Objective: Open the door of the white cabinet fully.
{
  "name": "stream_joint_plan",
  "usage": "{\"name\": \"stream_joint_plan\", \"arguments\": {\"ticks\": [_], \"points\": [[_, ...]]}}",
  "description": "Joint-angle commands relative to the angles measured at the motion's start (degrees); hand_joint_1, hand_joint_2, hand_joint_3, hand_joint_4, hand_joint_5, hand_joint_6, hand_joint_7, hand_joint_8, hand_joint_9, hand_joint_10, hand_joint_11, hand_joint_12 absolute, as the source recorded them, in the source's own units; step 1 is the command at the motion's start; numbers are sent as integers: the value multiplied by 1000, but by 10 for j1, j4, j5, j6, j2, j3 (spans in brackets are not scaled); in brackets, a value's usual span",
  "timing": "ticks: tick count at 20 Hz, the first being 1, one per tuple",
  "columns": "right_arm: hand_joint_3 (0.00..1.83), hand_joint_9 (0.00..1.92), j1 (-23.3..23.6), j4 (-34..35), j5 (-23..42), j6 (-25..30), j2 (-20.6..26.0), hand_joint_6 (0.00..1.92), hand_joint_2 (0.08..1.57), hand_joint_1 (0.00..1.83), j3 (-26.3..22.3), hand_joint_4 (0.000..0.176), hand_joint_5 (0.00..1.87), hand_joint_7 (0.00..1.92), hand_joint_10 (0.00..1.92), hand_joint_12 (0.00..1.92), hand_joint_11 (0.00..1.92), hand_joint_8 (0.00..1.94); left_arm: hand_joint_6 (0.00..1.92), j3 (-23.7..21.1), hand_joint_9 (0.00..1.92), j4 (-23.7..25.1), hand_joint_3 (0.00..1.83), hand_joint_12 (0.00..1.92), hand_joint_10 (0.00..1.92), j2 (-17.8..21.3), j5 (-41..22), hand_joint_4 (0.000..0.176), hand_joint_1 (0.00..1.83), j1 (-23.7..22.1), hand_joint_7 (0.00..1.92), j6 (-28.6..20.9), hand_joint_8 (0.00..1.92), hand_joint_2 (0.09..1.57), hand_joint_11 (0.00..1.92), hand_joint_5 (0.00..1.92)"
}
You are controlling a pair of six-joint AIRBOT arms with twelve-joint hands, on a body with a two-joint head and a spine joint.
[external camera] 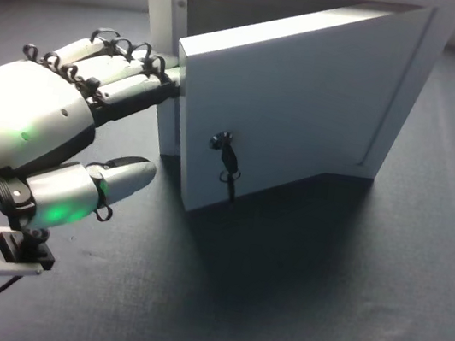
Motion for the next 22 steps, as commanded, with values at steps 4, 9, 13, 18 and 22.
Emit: {"name": "stream_joint_plan", "arguments": {"ticks": [4,9,13,18,22], "points": [[1,195,3,16,68,7,-1,2,1353,492,4,0,249,243,4,96,131,1,5,1,98,27,6,580,12,-4,-57,0,198,-10,97,-14,4,1490,0,141],[0,191,3,16,68,8,-2,2,1352,525,4,8,248,230,4,91,140,4,1,1,143,47,0,461,7,-8,-43,0,193,-16,154,-26,5,1480,0,149],[0,208,3,16,68,10,-3,3,1351,508,4,3,258,256,7,88,140,8,3,4,161,59,0,514,5,-14,-31,0,231,-23,165,-30,4,1453,0,153],[0,193,3,16,68,11,-4,3,1352,537,4,16,255,247,2,77,143,1,3,9,146,76,0,444,3,-24,-21,0,289,-34,164,-43,1,1448,0,181],[1,197,3,16,68,13,-5,1,1354,465,4,9,245,251,2,79,153,1,2,12,191,93,0,334,0,-33,-6,0,404,-44,220,-48,0,1426,39,245]]}}
